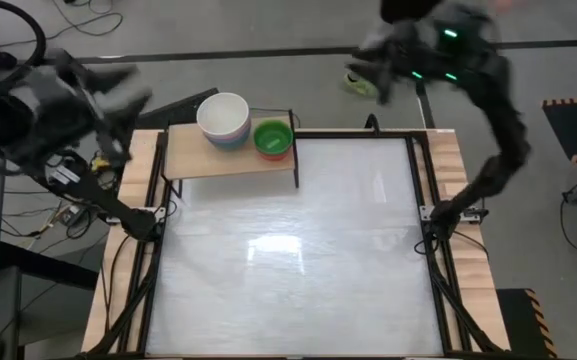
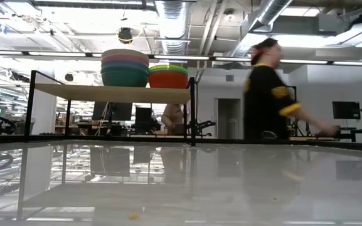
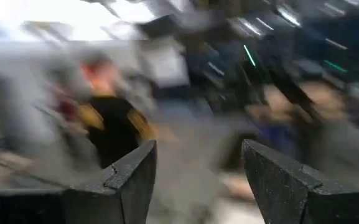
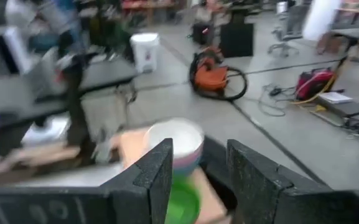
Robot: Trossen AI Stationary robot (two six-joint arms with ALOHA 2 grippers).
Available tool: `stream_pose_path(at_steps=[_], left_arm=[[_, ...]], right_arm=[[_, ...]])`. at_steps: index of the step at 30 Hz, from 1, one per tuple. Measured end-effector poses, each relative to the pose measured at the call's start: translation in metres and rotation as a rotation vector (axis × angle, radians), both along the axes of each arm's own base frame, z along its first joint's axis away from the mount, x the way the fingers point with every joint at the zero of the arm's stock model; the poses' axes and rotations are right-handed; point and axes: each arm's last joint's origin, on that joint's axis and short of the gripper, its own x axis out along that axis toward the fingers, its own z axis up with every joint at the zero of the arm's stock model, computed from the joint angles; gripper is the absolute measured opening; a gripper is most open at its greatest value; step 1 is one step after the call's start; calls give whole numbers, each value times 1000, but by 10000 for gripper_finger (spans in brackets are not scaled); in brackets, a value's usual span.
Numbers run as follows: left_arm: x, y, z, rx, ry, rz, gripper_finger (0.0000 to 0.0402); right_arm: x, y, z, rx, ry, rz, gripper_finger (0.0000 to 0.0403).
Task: Place and stack bowls onto a shelf
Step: Return to Home Position
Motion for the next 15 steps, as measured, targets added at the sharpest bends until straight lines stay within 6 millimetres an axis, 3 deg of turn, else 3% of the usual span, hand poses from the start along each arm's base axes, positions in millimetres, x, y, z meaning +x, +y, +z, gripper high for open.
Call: stream_pose_path(at_steps=[4, 8, 12, 15], left_arm=[[-12, 4, -48, -248, 148, -163, 222], [-8, 2, -96, -305, 235, -5, 222], [-10, 2, -138, -304, 194, 82, 222], [-15, 2, -166, -338, 115, 95, 222]], right_arm=[[-57, 43, 4, -20, 99, 53, 174], [-103, 78, -4, -34, 117, 79, 174], [-128, 97, -31, -31, 62, 65, 175], [-145, 107, -69, -16, 0, -3, 175]])
